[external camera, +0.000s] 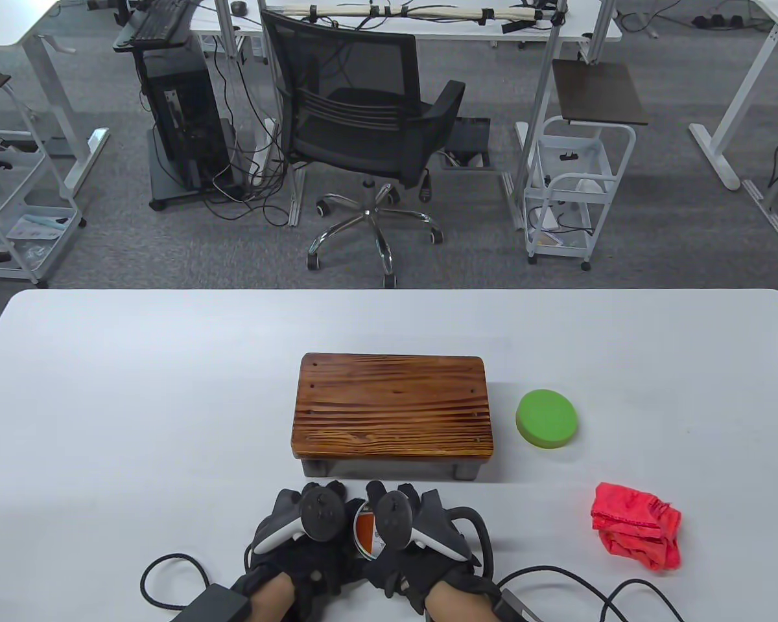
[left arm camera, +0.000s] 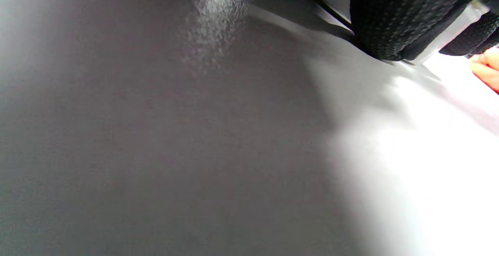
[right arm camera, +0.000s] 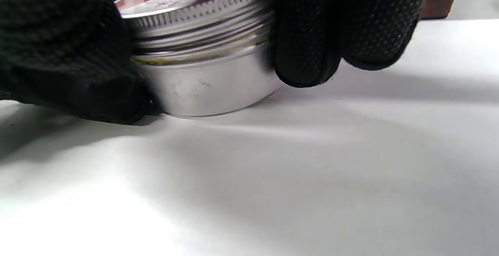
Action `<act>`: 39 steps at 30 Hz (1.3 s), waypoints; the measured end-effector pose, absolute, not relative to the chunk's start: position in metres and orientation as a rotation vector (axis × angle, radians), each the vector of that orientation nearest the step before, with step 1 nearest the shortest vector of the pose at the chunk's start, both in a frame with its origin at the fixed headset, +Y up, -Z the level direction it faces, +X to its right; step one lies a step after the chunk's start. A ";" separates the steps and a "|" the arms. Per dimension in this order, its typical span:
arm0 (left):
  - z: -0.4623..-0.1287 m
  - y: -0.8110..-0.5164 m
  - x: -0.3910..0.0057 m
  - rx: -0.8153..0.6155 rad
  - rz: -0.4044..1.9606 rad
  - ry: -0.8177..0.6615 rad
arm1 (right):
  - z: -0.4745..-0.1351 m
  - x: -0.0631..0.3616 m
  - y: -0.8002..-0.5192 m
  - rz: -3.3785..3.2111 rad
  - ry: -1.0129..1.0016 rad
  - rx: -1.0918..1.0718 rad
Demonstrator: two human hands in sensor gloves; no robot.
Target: Dip and apply wood wax on stool
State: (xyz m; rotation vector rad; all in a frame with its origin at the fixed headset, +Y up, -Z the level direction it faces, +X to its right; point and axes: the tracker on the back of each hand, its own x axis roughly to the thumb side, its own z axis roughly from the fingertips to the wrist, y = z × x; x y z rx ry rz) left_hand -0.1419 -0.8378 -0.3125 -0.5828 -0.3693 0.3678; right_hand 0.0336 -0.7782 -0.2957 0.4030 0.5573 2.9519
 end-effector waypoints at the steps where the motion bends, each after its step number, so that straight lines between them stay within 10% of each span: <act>1: -0.312 -0.838 -0.142 -0.584 0.367 -0.371 | -0.295 0.033 -0.778 2.945 0.558 0.385; 39: -0.311 -0.839 -0.140 -0.592 0.355 -0.372 | -0.291 0.023 -0.777 3.103 0.473 0.239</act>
